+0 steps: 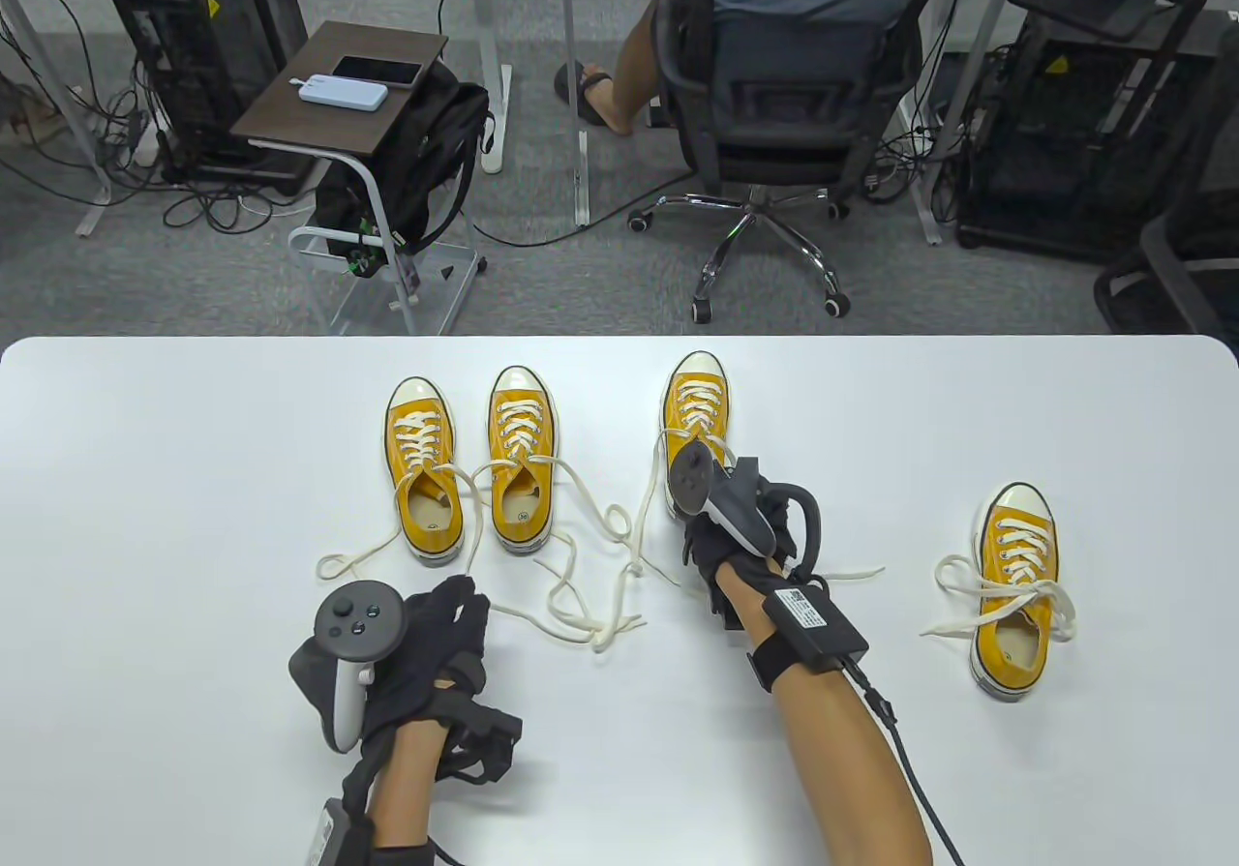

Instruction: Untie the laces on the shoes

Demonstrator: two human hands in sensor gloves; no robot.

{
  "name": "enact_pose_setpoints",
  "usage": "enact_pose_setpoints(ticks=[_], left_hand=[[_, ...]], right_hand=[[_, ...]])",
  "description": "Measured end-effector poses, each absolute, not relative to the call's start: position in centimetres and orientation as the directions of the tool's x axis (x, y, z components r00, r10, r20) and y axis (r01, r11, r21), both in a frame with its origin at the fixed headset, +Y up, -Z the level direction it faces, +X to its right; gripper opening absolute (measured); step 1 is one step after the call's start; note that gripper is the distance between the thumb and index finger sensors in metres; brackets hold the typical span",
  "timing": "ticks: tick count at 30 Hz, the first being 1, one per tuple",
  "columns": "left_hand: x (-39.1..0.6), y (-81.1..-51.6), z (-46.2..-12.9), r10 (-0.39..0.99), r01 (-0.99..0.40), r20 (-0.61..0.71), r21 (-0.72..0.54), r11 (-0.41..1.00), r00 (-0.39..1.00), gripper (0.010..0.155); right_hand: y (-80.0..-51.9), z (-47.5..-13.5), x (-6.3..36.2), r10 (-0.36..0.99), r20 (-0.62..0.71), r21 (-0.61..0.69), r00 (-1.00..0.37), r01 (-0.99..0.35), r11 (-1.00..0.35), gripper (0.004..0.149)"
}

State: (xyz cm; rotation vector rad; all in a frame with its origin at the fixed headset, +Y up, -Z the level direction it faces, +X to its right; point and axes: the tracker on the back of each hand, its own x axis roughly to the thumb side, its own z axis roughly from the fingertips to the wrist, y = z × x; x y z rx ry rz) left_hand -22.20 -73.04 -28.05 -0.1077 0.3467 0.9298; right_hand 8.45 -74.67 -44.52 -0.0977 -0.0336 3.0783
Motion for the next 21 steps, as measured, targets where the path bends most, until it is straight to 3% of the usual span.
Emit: enact_pose_setpoints(ticks=[4,6,8,14,21], left_hand=[[-22.0,-73.3,-28.1,0.76,-0.803,-0.348,0.036,0.596,0.549,0.059],[-22.0,-73.3,-28.2,0.759,-0.804,-0.351,0.031,0.594,0.548,0.059],[-21.9,-73.3,-28.2,0.761,-0.806,-0.348,0.025,0.591,0.547,0.059],[-21.5,-73.1,-28.2,0.774,-0.816,-0.326,0.011,0.578,0.543,0.06],[-21.2,-72.6,-27.8,0.789,-0.825,-0.301,0.011,0.565,0.536,0.06]], right_hand=[[-74.9,-44.1,8.4,0.061,-0.071,-0.015,-0.996,-0.06,-0.998,0.039],[-74.4,-43.6,8.7,0.076,-0.081,0.001,-0.994,-0.077,-0.997,0.06],[-73.2,-42.7,9.1,0.08,-0.077,-0.009,-0.994,-0.079,-0.997,0.071],[-68.4,-39.7,12.7,0.006,-0.103,-0.05,-0.995,-0.001,-0.999,0.069],[-64.5,-35.1,21.6,0.046,-0.254,-0.121,-0.966,-0.015,-0.993,0.059]])
